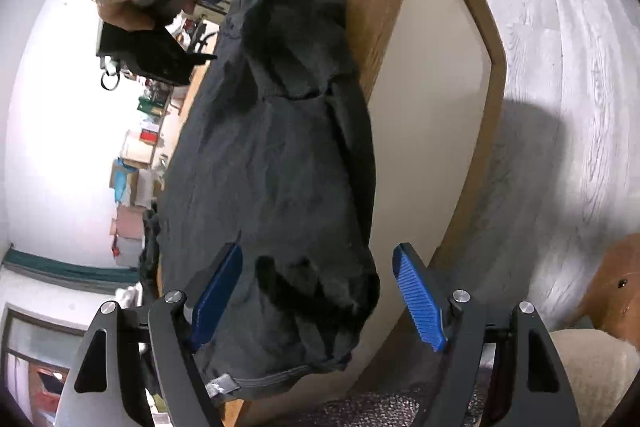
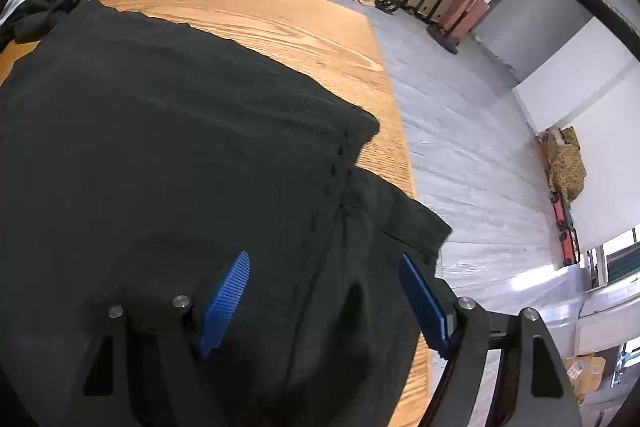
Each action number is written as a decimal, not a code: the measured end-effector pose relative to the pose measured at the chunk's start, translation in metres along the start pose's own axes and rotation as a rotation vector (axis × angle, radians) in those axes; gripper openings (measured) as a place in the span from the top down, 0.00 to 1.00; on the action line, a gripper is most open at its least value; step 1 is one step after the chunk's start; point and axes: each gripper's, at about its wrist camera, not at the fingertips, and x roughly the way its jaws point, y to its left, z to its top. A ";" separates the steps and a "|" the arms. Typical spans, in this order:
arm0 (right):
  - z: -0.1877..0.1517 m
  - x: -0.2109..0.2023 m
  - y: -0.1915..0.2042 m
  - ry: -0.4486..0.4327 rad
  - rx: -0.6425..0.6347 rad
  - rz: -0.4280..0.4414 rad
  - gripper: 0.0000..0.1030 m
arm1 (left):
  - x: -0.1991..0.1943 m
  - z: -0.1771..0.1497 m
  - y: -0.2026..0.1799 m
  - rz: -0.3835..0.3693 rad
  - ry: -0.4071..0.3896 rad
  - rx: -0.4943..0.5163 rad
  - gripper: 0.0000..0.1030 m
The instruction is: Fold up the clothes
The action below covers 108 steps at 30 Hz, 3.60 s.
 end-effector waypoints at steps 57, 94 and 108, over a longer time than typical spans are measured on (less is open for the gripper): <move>0.182 -0.083 0.131 -0.117 -0.069 0.147 0.95 | 0.022 -0.278 0.245 -0.640 -0.029 -1.480 0.94; 0.171 -0.040 0.202 -0.039 -0.090 0.326 0.35 | 0.042 -0.250 0.231 -0.506 0.139 -1.180 0.34; 0.190 -0.017 0.212 -0.019 0.021 0.320 0.29 | 0.046 -0.304 0.260 -0.622 -0.058 -1.449 0.94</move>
